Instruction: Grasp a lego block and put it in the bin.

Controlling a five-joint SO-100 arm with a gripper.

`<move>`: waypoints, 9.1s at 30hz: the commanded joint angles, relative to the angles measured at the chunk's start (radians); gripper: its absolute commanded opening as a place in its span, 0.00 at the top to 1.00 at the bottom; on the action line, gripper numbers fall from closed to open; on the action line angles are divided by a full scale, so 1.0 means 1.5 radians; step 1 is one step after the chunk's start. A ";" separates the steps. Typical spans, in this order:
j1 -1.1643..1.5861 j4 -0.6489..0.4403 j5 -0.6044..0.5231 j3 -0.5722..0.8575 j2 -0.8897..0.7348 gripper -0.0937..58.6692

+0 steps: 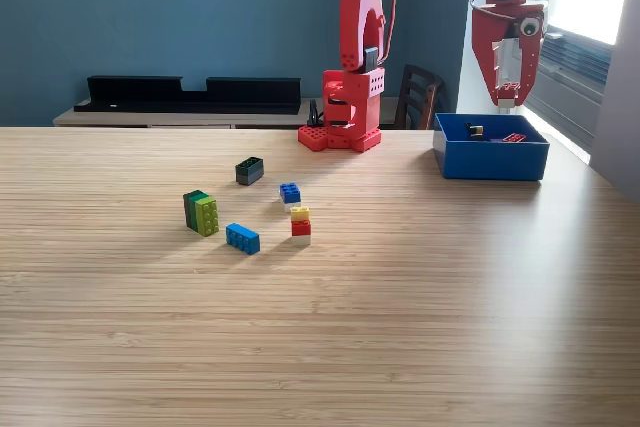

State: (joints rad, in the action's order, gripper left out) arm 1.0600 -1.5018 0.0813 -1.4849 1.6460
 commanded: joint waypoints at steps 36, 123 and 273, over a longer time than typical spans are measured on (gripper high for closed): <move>-0.273 0.093 -0.101 -0.055 0.058 1.00; -0.816 0.252 -0.382 -0.163 0.067 1.00; -0.047 -0.004 -0.011 0.076 0.055 1.00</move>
State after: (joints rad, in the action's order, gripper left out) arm 0.9342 -1.5002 0.0491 -1.3790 1.7196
